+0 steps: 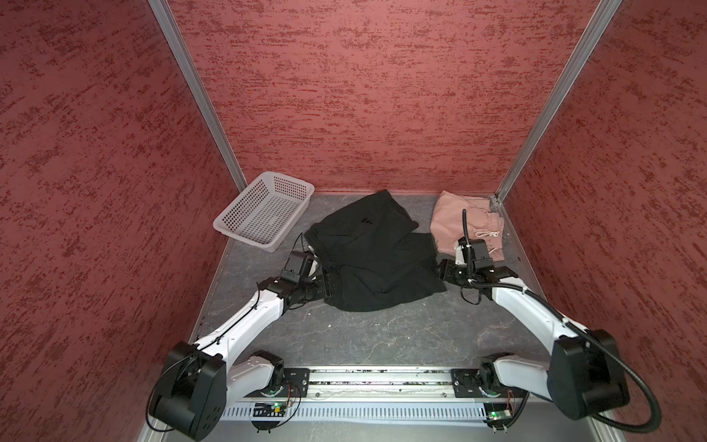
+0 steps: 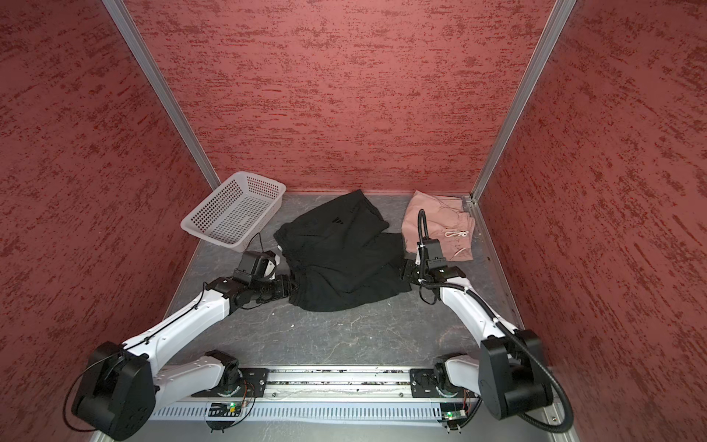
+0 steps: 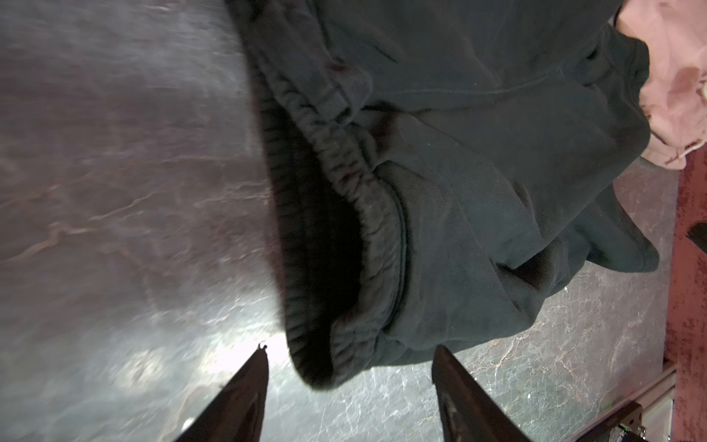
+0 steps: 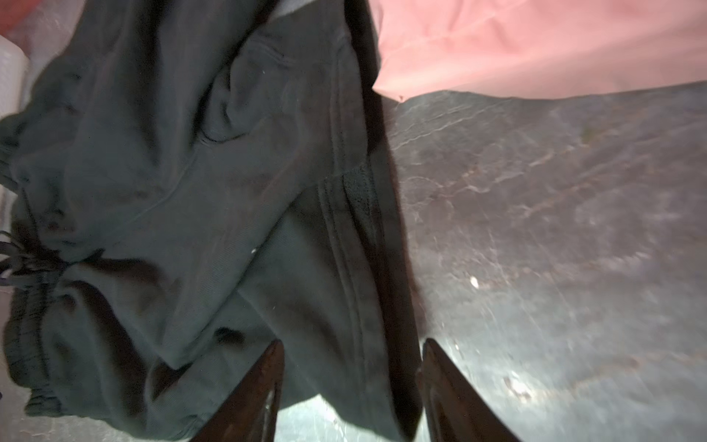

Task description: Fold and stack the shorts

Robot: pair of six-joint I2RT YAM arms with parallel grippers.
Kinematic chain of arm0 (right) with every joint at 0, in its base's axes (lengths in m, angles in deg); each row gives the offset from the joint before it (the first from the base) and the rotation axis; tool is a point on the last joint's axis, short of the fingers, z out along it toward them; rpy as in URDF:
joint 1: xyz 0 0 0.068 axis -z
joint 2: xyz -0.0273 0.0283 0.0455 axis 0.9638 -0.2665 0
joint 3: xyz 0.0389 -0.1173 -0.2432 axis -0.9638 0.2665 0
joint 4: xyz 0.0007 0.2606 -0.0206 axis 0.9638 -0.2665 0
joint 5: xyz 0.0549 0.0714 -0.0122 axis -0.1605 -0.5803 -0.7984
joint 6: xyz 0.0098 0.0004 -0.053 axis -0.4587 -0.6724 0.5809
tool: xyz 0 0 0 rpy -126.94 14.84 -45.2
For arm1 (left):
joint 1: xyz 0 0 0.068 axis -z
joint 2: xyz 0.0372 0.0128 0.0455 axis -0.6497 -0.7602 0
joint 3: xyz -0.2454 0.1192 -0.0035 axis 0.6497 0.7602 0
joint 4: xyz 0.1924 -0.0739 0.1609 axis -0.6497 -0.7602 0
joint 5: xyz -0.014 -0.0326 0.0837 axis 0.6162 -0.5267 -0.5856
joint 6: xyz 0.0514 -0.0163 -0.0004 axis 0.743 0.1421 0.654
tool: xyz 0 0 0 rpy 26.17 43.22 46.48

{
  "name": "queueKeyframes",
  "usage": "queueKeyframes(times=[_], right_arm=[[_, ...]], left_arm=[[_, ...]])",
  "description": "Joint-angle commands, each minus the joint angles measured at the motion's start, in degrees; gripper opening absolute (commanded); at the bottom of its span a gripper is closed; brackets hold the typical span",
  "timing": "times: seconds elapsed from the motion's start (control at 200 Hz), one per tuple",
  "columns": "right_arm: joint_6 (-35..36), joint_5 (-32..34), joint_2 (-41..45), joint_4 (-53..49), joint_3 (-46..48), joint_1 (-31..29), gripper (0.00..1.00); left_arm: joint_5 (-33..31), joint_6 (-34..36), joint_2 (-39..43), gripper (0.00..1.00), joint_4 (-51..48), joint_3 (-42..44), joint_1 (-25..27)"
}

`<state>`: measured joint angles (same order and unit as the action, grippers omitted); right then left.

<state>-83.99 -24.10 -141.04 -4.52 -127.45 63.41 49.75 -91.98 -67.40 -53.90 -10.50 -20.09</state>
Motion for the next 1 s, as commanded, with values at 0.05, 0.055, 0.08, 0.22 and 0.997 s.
queueKeyframes(times=[0.05,0.055,0.08,0.22,0.997], right_arm=[[3.7,-1.1,-6.1,3.9,-1.9,0.2,0.6],[3.7,-1.1,-6.2,4.0,-2.0,0.2,0.6],[4.0,-1.3,-7.0,4.3,-2.2,0.2,0.6],[4.1,-5.4,-11.1,5.7,-3.1,0.2,0.57],[0.3,-0.1,-1.0,0.6,-0.2,1.0,0.0]], left_arm=[[3.4,1.8,-2.8,0.69,7.0,0.3,0.6],[3.4,1.8,-2.8,0.69,7.0,0.3,0.7],[3.5,2.0,-3.1,0.69,7.5,0.2,1.0],[5.2,2.4,-4.2,0.67,9.8,0.1,2.3],[-0.1,-2.0,-3.6,0.0,-5.3,-1.9,1.5]])
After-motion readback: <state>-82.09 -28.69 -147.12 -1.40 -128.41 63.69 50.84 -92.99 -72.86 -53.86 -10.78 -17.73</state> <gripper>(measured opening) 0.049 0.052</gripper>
